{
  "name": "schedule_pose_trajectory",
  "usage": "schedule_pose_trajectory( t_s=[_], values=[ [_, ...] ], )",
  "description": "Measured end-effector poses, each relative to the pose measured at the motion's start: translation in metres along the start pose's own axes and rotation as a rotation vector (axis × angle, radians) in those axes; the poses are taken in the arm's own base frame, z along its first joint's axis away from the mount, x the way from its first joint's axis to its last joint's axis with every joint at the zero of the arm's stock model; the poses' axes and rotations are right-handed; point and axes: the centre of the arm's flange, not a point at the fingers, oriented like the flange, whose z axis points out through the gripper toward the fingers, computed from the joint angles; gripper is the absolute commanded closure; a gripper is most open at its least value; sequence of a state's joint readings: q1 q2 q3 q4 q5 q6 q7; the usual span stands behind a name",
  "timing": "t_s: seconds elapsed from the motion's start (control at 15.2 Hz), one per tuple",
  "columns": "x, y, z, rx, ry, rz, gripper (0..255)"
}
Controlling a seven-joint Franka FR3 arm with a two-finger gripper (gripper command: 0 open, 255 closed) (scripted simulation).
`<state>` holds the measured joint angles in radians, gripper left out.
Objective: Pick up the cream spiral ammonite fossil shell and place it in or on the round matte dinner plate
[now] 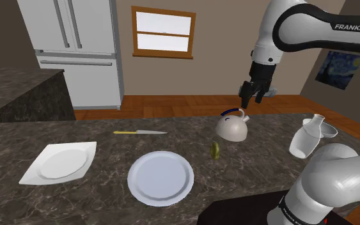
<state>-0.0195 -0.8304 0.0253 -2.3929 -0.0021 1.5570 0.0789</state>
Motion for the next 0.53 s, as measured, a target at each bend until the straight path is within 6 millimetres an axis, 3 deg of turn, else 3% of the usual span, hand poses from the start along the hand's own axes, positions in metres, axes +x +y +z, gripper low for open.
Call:
schedule_pose_trajectory(
  t_s=[0.2,0.53],
  values=[
    [0.004,-0.003,0.013,-0.003,0.003,0.031,0],
    [0.021,-0.018,0.072,-0.018,0.017,0.156,0]
  ],
)
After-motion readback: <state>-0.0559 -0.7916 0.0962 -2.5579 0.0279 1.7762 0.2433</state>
